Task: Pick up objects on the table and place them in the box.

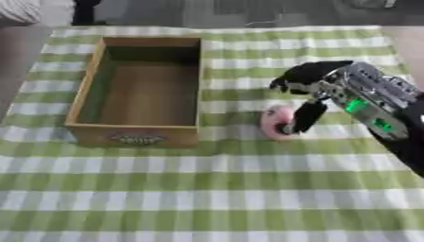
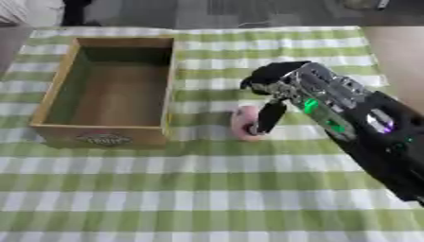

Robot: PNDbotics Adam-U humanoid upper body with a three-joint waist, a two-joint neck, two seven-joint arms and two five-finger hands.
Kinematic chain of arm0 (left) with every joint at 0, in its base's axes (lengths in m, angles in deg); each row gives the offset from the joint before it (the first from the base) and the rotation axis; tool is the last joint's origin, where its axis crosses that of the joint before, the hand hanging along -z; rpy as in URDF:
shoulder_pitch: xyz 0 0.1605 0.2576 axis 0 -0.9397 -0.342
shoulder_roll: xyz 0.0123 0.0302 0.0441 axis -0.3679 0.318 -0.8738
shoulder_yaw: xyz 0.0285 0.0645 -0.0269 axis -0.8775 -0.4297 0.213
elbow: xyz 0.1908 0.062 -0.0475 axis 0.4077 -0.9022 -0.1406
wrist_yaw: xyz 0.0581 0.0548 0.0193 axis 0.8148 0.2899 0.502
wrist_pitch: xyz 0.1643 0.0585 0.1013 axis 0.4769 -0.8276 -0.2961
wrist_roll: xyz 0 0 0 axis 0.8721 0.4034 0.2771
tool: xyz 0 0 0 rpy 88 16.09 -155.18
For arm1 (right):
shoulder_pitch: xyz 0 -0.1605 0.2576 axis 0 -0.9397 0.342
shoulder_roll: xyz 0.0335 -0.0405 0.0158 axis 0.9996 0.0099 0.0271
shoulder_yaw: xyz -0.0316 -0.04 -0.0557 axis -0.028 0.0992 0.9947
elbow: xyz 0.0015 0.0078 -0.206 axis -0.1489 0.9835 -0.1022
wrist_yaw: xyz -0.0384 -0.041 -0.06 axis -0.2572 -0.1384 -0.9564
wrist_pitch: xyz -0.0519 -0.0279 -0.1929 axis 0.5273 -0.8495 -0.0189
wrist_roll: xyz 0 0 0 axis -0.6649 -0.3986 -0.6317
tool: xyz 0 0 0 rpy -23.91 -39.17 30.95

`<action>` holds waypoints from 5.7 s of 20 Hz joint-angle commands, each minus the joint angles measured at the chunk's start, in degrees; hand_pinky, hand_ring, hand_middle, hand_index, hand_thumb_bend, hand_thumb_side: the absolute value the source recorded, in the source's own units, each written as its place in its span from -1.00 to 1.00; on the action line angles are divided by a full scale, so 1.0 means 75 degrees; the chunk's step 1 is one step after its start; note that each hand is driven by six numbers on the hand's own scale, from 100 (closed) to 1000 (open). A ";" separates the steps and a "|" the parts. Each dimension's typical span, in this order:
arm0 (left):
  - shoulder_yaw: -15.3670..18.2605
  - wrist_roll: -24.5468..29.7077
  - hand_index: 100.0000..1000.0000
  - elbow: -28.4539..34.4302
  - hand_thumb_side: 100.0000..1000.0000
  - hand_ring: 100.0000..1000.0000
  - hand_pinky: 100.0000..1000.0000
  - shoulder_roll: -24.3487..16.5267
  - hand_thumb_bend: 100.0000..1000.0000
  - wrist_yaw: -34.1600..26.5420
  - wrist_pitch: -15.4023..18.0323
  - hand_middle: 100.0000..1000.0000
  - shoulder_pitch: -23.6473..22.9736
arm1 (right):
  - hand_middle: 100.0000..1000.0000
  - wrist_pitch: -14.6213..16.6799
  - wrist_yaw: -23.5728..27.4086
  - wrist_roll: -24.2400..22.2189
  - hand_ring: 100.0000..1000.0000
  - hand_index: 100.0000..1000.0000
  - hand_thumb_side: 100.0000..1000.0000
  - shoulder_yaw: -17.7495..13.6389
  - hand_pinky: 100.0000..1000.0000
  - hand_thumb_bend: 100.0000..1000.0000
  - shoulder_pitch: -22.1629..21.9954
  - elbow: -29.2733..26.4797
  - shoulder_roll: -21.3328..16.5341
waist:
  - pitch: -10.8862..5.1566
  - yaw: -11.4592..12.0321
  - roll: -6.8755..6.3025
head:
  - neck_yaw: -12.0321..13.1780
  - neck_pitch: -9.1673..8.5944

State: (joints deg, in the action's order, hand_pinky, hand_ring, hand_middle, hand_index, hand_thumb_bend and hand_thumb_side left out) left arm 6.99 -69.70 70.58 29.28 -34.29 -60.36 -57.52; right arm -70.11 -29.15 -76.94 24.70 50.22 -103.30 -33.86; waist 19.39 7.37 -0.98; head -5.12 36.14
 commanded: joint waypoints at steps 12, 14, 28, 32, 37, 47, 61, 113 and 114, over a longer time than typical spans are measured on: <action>0.0023 0.0024 0.56 0.0149 0.85 -0.25 -0.15 -0.0209 -1.00 0.0047 0.0006 -0.09 0.0043 | 0.08 -0.0181 0.0669 -0.0044 0.68 0.50 -0.35 -0.0055 0.65 -0.28 0.0073 -0.0718 -0.0306 | -0.0150 -0.0072 0.0007 | 0.0051 0.0045; 0.0020 0.0032 0.56 0.0149 0.85 -0.25 -0.15 -0.0209 -1.00 0.0044 0.0007 -0.09 0.0050 | 0.03 -0.0226 0.0725 -0.0044 0.66 0.48 -0.36 -0.0043 0.64 -0.28 0.0021 -0.0747 -0.0323 | -0.0146 -0.0069 0.0009 | 0.0046 0.0040; 0.0003 0.0050 0.56 0.0149 0.84 -0.24 -0.15 -0.0193 -1.00 0.0018 0.0016 -0.09 0.0074 | 0.18 -0.0904 0.0770 -0.0044 0.72 0.97 -0.41 0.0033 0.66 -0.26 -0.0360 -0.0528 -0.0295 | -0.0137 0.0010 -0.0006 | -0.0004 -0.0021; 0.0001 0.0060 0.56 0.0149 0.84 -0.24 -0.15 -0.0185 -1.00 0.0013 0.0019 -0.09 0.0072 | 0.17 -0.0827 0.0505 -0.0044 0.72 0.96 -0.37 0.0010 0.66 -0.27 -0.0353 -0.0446 -0.0225 | -0.0125 0.0021 -0.0016 | -0.0019 -0.0043; 0.0001 0.0069 0.56 0.0149 0.84 -0.25 -0.16 -0.0171 -1.00 0.0012 0.0023 -0.09 0.0072 | 0.12 -0.0791 0.0483 -0.0044 0.69 0.82 -0.31 0.0005 0.64 -0.40 -0.0370 -0.0491 -0.0171 | -0.0092 0.0031 -0.0031 | -0.0033 -0.0079; 0.0007 0.0092 0.56 0.0149 0.85 -0.25 -0.16 -0.0157 -1.00 0.0027 0.0022 -0.09 0.0063 | -0.05 -0.0756 0.0105 -0.0044 0.59 0.41 -0.26 -0.0145 0.54 -0.83 -0.0273 -0.0834 -0.0153 | -0.0062 0.0039 -0.0030 | -0.0033 -0.0123; 0.0020 0.0118 0.55 0.0149 0.84 -0.24 -0.16 -0.0144 -1.00 0.0025 0.0013 -0.09 0.0070 | -0.41 -0.0601 -0.0696 -0.0044 0.31 -0.01 -0.27 -0.0440 0.30 -1.00 -0.0096 -0.1343 -0.0115 | -0.0052 0.0052 0.0000 | -0.0009 -0.0169; -0.0097 0.0197 0.55 0.0149 0.81 -0.24 -0.18 0.0014 -1.00 -0.0149 -0.0054 -0.10 0.0084 | -0.29 -0.2034 -0.4753 0.1538 0.26 0.05 -0.44 -0.0389 0.17 -1.00 0.2511 0.2441 0.5455 | -0.0163 0.0600 -0.0111 | -0.0384 -0.0242; -0.0097 0.0199 0.55 0.0149 0.81 -0.24 -0.18 0.0017 -1.00 -0.0151 -0.0052 -0.10 0.0084 | -0.29 -0.2097 -0.4820 0.1656 0.26 0.06 -0.44 -0.0422 0.17 -1.00 0.2495 0.2574 0.5533 | -0.0158 0.0606 -0.0115 | -0.0391 -0.0248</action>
State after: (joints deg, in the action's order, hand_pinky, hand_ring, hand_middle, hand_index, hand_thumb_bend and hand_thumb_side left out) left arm 6.29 -68.41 70.58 30.29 -35.38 -60.86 -57.28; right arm -84.62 -64.27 -65.06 22.32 67.87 -84.72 6.62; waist 19.13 11.71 -1.47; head -7.80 35.04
